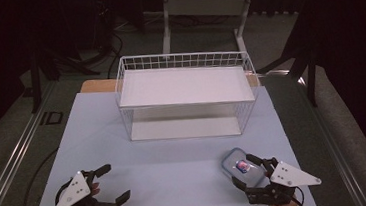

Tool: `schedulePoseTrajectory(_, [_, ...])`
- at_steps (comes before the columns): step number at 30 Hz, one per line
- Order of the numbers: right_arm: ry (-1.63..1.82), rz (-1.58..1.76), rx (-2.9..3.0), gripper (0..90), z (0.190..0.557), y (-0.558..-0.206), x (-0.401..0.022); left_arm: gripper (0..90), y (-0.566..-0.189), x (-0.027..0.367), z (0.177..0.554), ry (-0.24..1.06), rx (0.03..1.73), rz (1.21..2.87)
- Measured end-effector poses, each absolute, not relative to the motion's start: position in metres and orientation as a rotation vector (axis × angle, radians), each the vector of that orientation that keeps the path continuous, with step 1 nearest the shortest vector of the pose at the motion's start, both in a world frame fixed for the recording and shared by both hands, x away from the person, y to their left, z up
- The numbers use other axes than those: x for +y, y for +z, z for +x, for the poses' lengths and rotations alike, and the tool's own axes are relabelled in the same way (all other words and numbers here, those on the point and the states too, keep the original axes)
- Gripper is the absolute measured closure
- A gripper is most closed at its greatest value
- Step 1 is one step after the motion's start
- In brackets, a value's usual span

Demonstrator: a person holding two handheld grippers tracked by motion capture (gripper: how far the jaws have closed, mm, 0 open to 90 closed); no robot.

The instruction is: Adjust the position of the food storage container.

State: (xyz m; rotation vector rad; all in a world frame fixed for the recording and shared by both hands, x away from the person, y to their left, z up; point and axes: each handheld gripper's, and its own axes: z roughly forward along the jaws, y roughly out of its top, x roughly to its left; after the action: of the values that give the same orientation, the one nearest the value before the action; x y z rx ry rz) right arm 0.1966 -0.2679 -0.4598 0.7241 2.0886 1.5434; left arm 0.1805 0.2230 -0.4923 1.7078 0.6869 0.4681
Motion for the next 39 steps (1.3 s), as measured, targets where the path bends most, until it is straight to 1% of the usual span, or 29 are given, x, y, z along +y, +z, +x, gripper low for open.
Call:
schedulePoseTrajectory(6, [1.581,0.714,2.072,16.6,0.191,-0.45,-0.266,2.3,-0.491,0.22,0.179,0.47,0.676,1.703])
schedulePoseTrajectory(7, [1.578,0.694,2.085,14.8,0.19,-0.444,-0.264,2.3,-0.491,0.22,0.179,0.463,0.675,1.703])
schedulePoseTrajectory(8, [1.572,0.698,2.071,14.7,0.189,-0.442,-0.264,2.3,-0.491,0.22,0.18,0.464,0.678,1.705])
schedulePoseTrajectory(14, [1.552,0.746,2.078,13.4,0.193,-0.432,-0.271,2.3,-0.492,0.219,0.18,0.456,0.672,1.711])
schedulePoseTrajectory(16, [1.539,0.774,2.063,12.8,0.193,-0.431,-0.273,2.3,-0.492,0.219,0.18,0.452,0.671,1.711])
schedulePoseTrajectory(18, [1.6,0.776,2.069,12.7,0.194,-0.432,-0.279,2.3,-0.493,0.218,0.18,0.448,0.674,1.712])
schedulePoseTrajectory(22, [1.534,0.835,2.088,13.7,0.197,-0.433,-0.286,2.4,-0.493,0.218,0.181,0.443,0.674,1.713])
schedulePoseTrajectory(26, [1.476,0.91,2.142,15.4,0.2,-0.441,-0.295,2.4,-0.493,0.218,0.181,0.443,0.67,1.715])
schedulePoseTrajectory(31, [1.455,0.983,2.191,34.6,0.202,-0.457,-0.313,2.3,-0.493,0.217,0.181,0.438,0.667,1.722])
schedulePoseTrajectory(33, [1.416,0.996,2.23,45.3,0.202,-0.464,-0.321,2.3,-0.493,0.217,0.181,0.439,0.664,1.723])
schedulePoseTrajectory(34, [1.389,0.998,2.238,45.9,0.201,-0.466,-0.324,2.3,-0.493,0.217,0.181,0.44,0.662,1.724])
schedulePoseTrajectory(37, [1.346,1.038,2.251,55.4,0.199,-0.473,-0.333,2.3,-0.493,0.217,0.181,0.441,0.663,1.723])
schedulePoseTrajectory(39, [1.339,1.064,2.27,63.5,0.198,-0.477,-0.339,2.4,-0.493,0.217,0.181,0.441,0.663,1.723])
